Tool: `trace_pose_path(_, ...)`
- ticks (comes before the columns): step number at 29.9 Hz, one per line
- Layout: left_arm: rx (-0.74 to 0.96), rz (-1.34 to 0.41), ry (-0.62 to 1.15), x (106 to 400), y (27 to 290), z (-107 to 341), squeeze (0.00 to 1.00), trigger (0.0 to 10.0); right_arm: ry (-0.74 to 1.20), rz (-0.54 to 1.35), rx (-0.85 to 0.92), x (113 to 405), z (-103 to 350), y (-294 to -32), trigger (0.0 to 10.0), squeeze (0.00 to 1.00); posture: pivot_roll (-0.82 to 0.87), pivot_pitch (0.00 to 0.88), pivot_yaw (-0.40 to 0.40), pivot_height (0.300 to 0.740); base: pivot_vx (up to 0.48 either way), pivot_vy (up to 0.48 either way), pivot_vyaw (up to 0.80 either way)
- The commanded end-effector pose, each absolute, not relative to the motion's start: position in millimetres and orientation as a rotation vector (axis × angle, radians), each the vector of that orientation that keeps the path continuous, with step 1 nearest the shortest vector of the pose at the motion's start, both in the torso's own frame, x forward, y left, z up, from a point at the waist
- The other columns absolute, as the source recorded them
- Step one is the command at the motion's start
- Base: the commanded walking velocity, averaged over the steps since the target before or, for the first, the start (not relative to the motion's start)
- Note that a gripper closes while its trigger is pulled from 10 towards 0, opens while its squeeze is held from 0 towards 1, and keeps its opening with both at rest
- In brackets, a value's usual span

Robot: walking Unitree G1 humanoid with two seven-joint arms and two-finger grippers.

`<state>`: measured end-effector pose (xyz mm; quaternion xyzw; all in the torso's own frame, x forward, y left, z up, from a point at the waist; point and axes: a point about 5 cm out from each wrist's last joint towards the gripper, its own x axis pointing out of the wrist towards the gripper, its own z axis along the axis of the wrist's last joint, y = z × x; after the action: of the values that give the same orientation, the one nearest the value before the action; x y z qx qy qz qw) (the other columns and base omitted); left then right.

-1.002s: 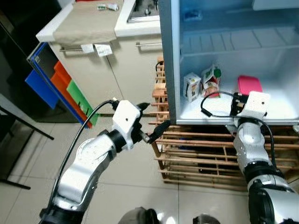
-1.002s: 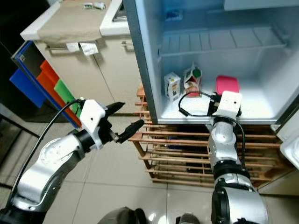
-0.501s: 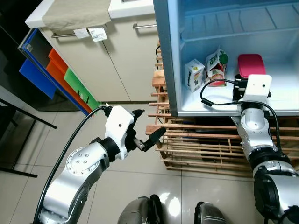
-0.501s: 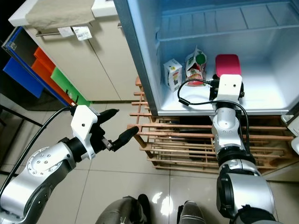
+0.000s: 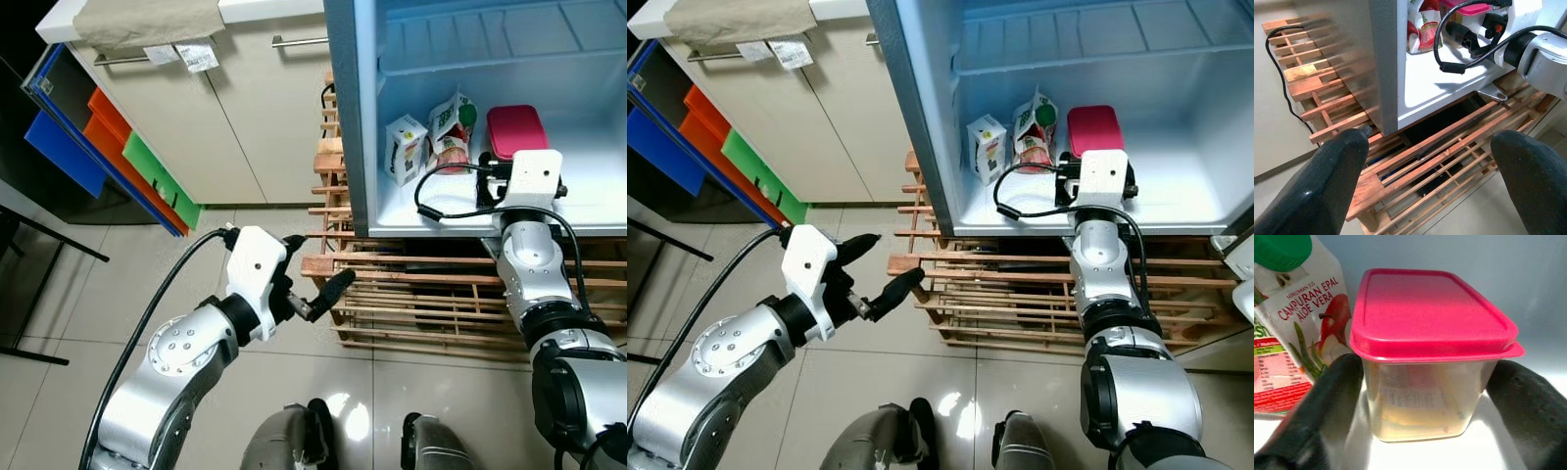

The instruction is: Restocking fridge

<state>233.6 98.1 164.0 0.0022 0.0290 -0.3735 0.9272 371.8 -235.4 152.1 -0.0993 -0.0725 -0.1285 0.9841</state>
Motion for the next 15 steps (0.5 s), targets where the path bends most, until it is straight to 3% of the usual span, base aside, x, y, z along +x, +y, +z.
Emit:
trace_pose_path(1, 0.017, -0.755, 0.055, 234, 103, 165, 0.0, 10.0, -0.14, -0.249, -0.168, 374, 152, -229, 10.0, 1.0, 0.11, 0.225, 0.174, 0.74, 0.0, 0.0, 0.0)
trace_pose_path(8, 0.011, -0.709, 0.025, 247, 104, 164, 0.0, 10.0, -0.108, -0.267, -0.081, 370, 144, -228, 10.0, 1.0, 0.07, 0.173, 0.126, 0.74, 0.0, 0.0, 0.0)
trace_pose_path(15, -0.008, -0.706, -0.034, 261, 90, 162, 0.0, 10.0, -0.223, -0.313, -0.094, 361, 163, -235, 10.0, 1.0, -0.01, 0.102, 0.069, 0.74, 0.0, 0.0, 0.0)
